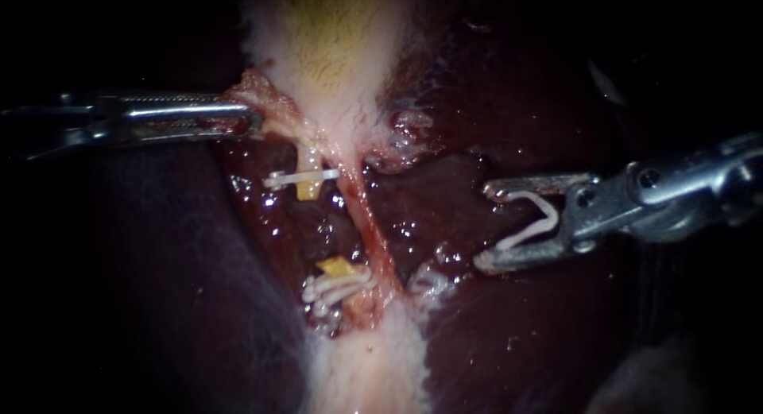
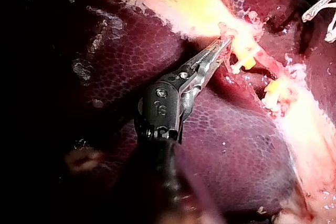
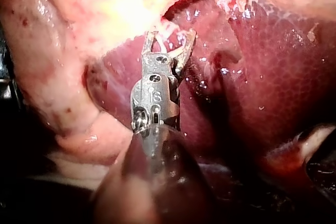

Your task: Clipping first clip right tube

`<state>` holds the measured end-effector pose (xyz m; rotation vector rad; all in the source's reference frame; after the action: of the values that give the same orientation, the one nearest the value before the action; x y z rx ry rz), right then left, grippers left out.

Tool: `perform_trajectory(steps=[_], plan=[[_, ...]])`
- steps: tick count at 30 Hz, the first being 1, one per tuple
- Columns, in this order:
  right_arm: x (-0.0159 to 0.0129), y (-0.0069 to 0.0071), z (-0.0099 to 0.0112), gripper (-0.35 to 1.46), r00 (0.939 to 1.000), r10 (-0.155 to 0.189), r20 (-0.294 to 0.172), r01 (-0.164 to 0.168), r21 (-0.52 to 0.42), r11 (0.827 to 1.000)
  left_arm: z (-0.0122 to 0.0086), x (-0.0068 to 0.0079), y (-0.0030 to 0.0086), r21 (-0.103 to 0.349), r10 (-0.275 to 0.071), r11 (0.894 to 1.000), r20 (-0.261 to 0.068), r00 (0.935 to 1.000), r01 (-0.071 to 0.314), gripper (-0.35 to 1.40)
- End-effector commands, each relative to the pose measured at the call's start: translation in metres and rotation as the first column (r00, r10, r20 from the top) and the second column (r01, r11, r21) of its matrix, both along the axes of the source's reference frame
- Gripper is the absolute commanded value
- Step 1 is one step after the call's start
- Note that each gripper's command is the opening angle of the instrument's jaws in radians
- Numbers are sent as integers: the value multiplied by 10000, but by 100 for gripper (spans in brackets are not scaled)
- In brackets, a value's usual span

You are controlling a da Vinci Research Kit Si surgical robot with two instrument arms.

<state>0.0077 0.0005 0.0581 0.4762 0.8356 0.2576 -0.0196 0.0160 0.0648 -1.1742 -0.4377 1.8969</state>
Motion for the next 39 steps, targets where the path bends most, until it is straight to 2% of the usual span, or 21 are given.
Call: perform_trajectory(steps=[1,8,22,26,32,39], plan=[[4,-3,4,49,10000,-3,-15,3,100,9999,0,0,-1,-6,-1,10000,-5,10000,1,-35],[31,-25,29,49,10000,31,2,-31,452,9990,-1,-1,-1,-8,-12,10000,-12,10000,12,-35],[80,-38,75,48,9998,174,-113,-163,906,9958,-2,-3,-3,-14,-26,10000,-24,10000,26,-35],[91,-41,86,48,9992,148,-375,-103,1189,9929,-2,-3,-3,-14,-26,10000,-24,10000,26,-35],[103,-46,99,48,9941,411,-1004,-212,1923,9811,-2,-3,-3,-14,-26,10000,-24,10000,26,-35],[114,-55,111,48,9914,433,-1236,-120,2433,9699,-2,-3,-3,-14,-25,10000,-23,10000,25,-35]])
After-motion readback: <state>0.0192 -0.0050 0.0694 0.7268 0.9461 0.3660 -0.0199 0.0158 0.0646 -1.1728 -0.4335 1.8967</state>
